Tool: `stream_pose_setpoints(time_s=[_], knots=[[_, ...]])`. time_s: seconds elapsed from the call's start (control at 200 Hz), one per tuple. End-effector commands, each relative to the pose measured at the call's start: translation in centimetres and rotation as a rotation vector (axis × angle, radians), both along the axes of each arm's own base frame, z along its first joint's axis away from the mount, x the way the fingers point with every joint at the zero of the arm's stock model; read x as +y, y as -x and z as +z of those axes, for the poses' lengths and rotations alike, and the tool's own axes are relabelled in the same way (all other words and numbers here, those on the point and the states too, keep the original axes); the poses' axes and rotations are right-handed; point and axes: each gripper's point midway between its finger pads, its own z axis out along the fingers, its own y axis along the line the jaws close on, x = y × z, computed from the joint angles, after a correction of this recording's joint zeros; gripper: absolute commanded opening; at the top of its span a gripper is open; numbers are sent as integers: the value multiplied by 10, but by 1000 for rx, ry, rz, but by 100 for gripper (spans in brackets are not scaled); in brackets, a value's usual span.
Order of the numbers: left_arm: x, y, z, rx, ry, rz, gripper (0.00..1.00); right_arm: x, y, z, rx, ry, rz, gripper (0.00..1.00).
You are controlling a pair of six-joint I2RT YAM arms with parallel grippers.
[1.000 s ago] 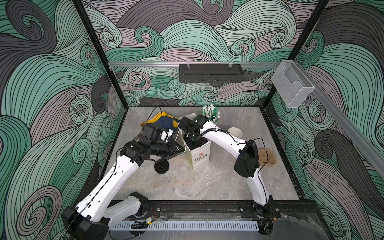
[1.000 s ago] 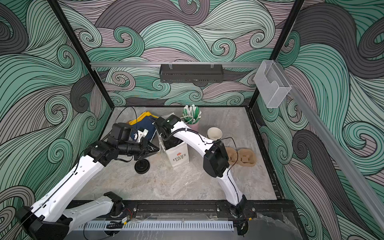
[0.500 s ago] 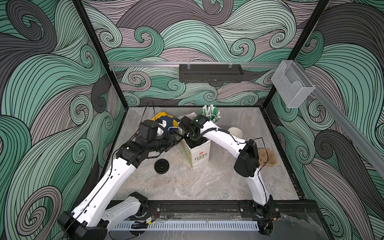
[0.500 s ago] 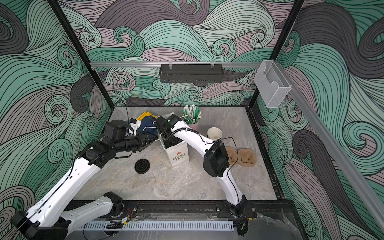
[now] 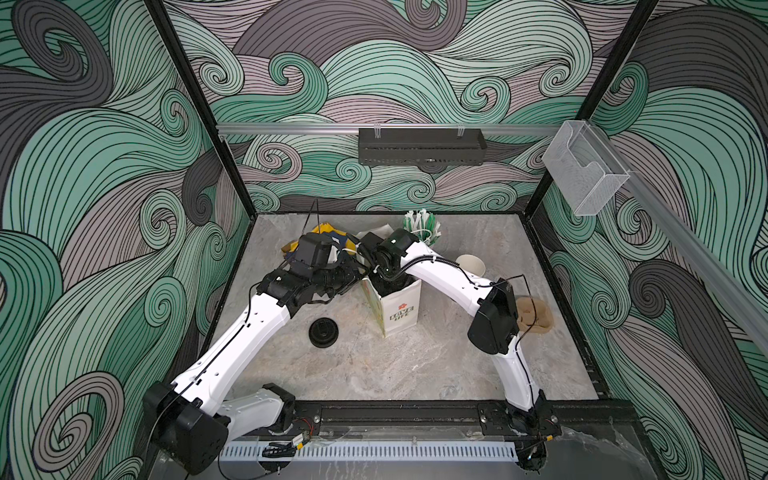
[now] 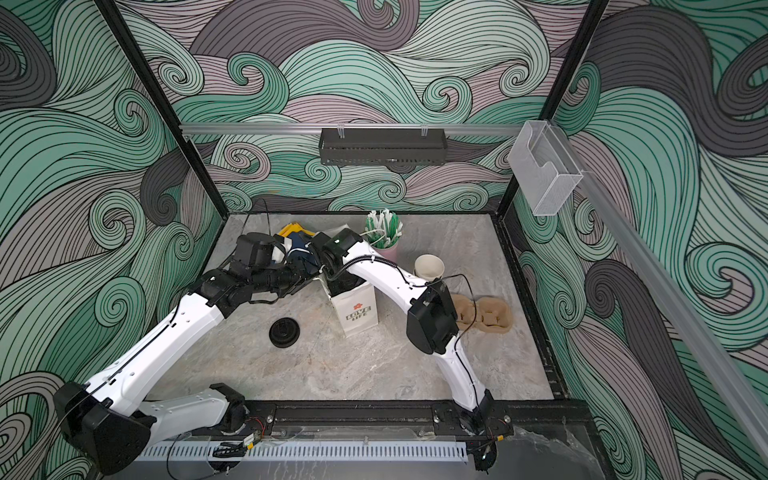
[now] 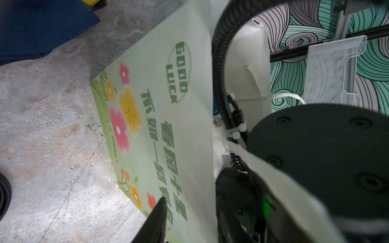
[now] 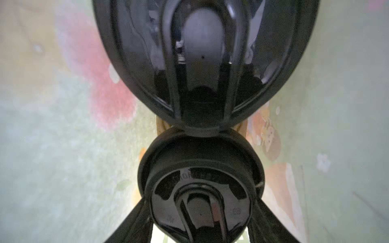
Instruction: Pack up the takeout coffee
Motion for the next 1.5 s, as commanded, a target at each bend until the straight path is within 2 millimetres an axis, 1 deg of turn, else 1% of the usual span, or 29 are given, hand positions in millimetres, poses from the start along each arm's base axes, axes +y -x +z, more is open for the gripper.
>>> stream_pose_setpoints(time_s=[0.0,0.095,0.19,0.345,0.915,1.095,1.496], knots=[[-12,-2,10,-13,33,-40,32,-1,-9,-21,20,29,-27,62],[-15,-1,8,6,40,-53,23,1,-12,-26,22,32,-29,62],[-16,0,6,18,42,-59,16,2,-14,-30,24,38,-31,62],[-17,4,5,27,51,-66,10,4,-18,-37,26,43,-34,62],[-19,4,5,27,61,-72,8,6,-25,-69,59,76,-45,61],[-19,3,5,25,63,-72,7,4,-30,-79,65,89,-53,62],[-20,3,6,23,67,-75,7,1,-39,-88,56,102,-61,62]])
